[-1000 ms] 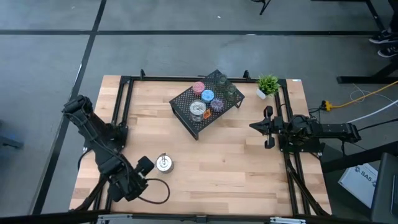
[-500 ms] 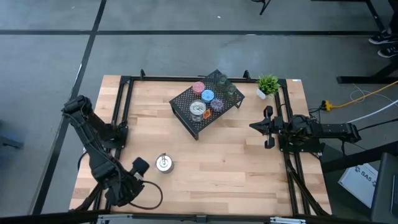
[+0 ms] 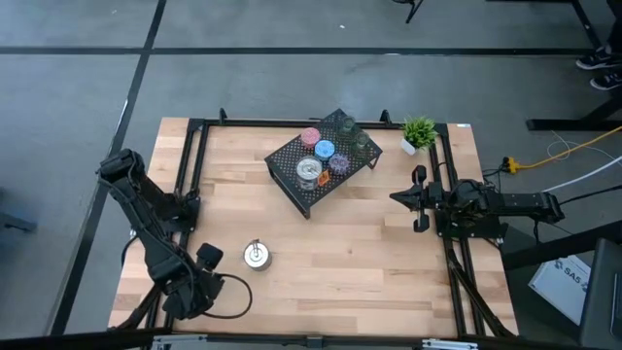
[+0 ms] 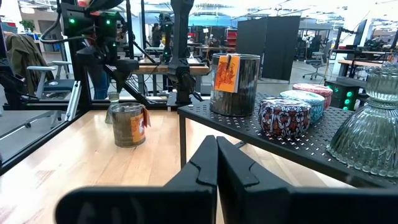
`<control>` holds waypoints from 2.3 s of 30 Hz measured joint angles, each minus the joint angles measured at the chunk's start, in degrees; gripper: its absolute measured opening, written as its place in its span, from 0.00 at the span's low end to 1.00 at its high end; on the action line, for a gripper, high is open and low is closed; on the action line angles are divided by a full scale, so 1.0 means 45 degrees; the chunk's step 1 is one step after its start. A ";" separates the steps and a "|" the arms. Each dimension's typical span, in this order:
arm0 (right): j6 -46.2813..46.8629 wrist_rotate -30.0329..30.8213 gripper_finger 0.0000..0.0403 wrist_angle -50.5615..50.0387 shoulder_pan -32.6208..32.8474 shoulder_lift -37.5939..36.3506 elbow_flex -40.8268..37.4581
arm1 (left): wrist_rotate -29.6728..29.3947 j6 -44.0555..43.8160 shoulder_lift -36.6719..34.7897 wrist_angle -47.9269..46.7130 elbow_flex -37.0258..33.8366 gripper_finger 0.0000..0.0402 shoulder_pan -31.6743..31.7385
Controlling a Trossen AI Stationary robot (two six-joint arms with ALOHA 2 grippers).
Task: Pick & Place candle stick holders
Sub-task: Put the green glass candle holder on the shelf aligned with the green glass candle holders
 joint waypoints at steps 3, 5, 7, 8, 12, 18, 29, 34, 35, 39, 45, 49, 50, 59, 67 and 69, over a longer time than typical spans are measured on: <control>0.0003 -0.0003 0.00 -0.0002 0.0005 0.0000 0.0000 | -0.0129 -0.0281 0.0000 0.0248 -0.0191 0.94 -0.0118; 0.0002 -0.0005 0.00 -0.0002 0.0005 0.0000 0.0000 | -0.0273 -0.0318 0.0000 0.0515 -0.0320 0.94 -0.0119; 0.0000 0.0000 0.00 -0.0001 0.0004 0.0000 0.0000 | -0.0273 -0.0546 0.0000 0.0856 -0.0524 0.94 -0.0117; 0.0001 -0.0005 0.00 -0.0004 0.0001 0.0000 -0.0001 | -0.0248 -0.0701 0.0000 0.0976 -0.0659 0.94 -0.0114; 0.0005 -0.0005 0.00 0.0000 0.0002 0.0000 -0.0002 | -0.0120 -0.1425 0.0000 0.1300 -0.1147 0.93 -0.0114; 0.0000 0.0000 0.00 0.0000 0.0005 0.0000 0.0000 | -0.0191 -0.1851 0.0000 0.1301 -0.1515 0.89 -0.0109; 0.0000 -0.0002 0.00 -0.0002 0.0002 0.0000 -0.0002 | 0.0000 -0.2495 0.0000 0.1445 -0.1619 0.74 -0.0018; 0.0000 -0.0002 0.00 -0.0002 0.0005 0.0000 -0.0002 | -0.0061 -0.2491 0.0000 0.1447 -0.1619 0.69 0.0014; 0.0001 -0.0001 0.00 -0.0004 0.0001 0.0000 -0.0001 | -0.0131 -0.2491 0.0000 0.1447 -0.1619 0.68 0.0012; 0.0002 0.0000 0.00 0.0000 0.0003 0.0000 0.0000 | -0.0311 -0.2393 0.0000 0.1447 -0.1619 0.68 0.0012; 0.0000 0.0000 0.00 0.0000 0.0003 0.0000 -0.0002 | -0.0320 -0.2393 0.0000 0.1443 -0.1615 0.66 0.0012; 0.0000 -0.0005 0.00 -0.0005 0.0005 0.0000 0.0000 | -0.0311 -0.2396 0.0000 0.1442 -0.1615 0.60 0.0012; 0.0000 -0.0004 0.00 -0.0001 0.0000 0.0000 0.0000 | -0.0311 -0.2431 0.0000 0.1443 -0.1615 0.58 0.0012; 0.0004 0.0000 0.00 0.0000 0.0005 0.0000 0.0000 | -0.0301 -0.2486 0.0000 0.1447 -0.1615 0.49 0.0012; 0.0004 0.0000 0.00 -0.0001 0.0001 0.0000 -0.0001 | -0.0240 -0.2711 -0.0008 0.1444 -0.1610 0.45 0.0012; 0.0000 -0.0005 0.00 -0.0002 0.0002 0.0000 0.0000 | -0.0238 -0.2786 -0.0072 0.1442 -0.1610 0.45 0.0020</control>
